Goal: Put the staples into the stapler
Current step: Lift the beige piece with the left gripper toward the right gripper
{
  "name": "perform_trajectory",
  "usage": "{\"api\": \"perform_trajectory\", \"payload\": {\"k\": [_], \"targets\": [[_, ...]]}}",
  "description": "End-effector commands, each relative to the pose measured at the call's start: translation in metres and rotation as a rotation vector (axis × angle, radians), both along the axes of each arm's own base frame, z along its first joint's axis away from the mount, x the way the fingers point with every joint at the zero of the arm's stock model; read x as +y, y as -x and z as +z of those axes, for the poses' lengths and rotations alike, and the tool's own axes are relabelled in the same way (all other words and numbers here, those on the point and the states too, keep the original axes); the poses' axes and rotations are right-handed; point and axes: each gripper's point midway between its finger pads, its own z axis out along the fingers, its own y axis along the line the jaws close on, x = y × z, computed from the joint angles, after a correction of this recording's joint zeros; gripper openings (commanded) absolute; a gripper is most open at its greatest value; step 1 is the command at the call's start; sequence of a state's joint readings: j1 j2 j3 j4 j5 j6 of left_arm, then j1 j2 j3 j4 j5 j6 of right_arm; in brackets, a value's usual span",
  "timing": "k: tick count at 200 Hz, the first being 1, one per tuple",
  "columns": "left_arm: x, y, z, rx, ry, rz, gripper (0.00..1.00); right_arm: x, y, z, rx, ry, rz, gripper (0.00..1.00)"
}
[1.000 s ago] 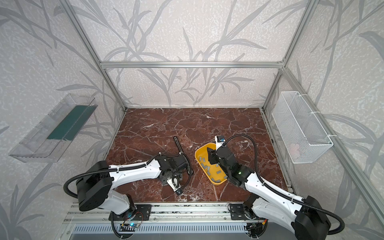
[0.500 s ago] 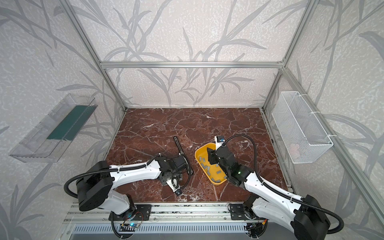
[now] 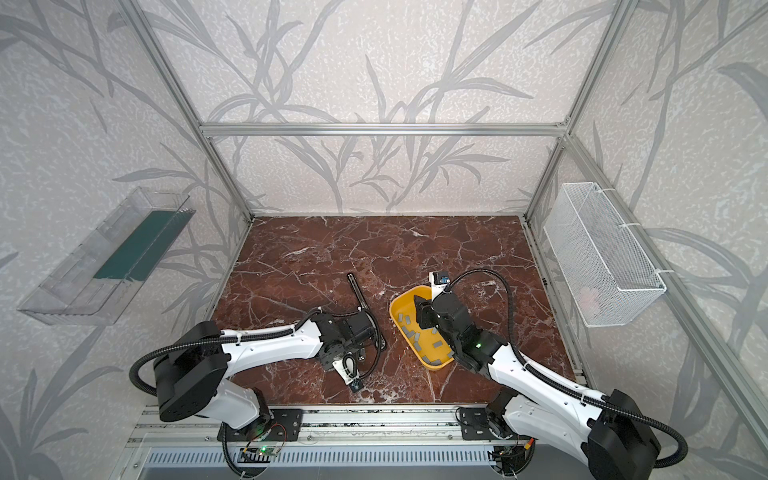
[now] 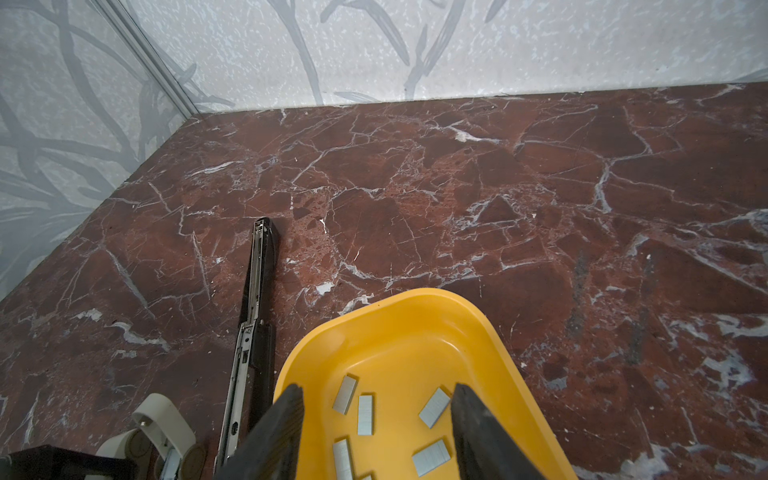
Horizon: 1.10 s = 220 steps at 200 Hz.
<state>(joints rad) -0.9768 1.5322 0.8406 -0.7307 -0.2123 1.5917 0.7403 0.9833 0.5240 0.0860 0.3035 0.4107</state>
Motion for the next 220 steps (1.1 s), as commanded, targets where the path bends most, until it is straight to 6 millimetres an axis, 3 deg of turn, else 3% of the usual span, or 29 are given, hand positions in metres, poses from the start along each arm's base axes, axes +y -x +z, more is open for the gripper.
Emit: {"api": "perform_trajectory", "payload": {"k": [1, 24, 52, 86, 106, 123, 136, 155, 181, 203, 220], "targets": [[-0.004, 0.001, 0.005, 0.016, 0.028, 0.021, 0.0, 0.005, -0.005, 0.016, -0.028, -0.038, 0.002, 0.58], [-0.01, -0.005, 0.024, 0.013, 0.112, 0.1, 0.0, 0.006, -0.005, 0.015, -0.027, -0.039, 0.003, 0.58], [-0.015, -0.02, 0.064, -0.024, 0.285, 0.217, 0.0, 0.006, -0.005, 0.014, -0.022, -0.041, 0.005, 0.58], [-0.036, -0.056, 0.138, -0.131, 0.695, 0.412, 0.0, 0.003, -0.007, 0.014, -0.025, -0.034, -0.015, 0.58], [-0.059, -0.08, 0.182, -0.166, 0.888, 0.519, 0.0, -0.001, -0.007, 0.018, -0.035, -0.027, -0.034, 0.58], [-0.082, -0.099, 0.206, -0.134, 0.999, 0.614, 0.0, -0.004, -0.006, 0.022, -0.051, -0.027, -0.039, 0.58], [-0.097, -0.116, 0.213, -0.145, 1.073, 0.641, 0.0, -0.006, -0.005, 0.024, -0.062, -0.026, -0.044, 0.58], [-0.112, -0.132, 0.203, -0.161, 1.129, 0.654, 0.0, -0.007, -0.003, 0.027, -0.069, -0.032, -0.036, 0.59], [-0.124, -0.129, 0.181, -0.14, 1.197, 0.542, 0.0, 0.0, -0.002, 0.028, -0.06, -0.052, -0.003, 0.59], [-0.127, -0.133, 0.198, -0.087, 1.252, 0.621, 0.0, 0.016, 0.003, 0.03, -0.036, -0.095, 0.07, 0.57], [-0.131, -0.123, 0.209, -0.023, 1.262, 0.615, 0.0, 0.023, 0.008, 0.035, -0.043, -0.14, 0.121, 0.57]]}}
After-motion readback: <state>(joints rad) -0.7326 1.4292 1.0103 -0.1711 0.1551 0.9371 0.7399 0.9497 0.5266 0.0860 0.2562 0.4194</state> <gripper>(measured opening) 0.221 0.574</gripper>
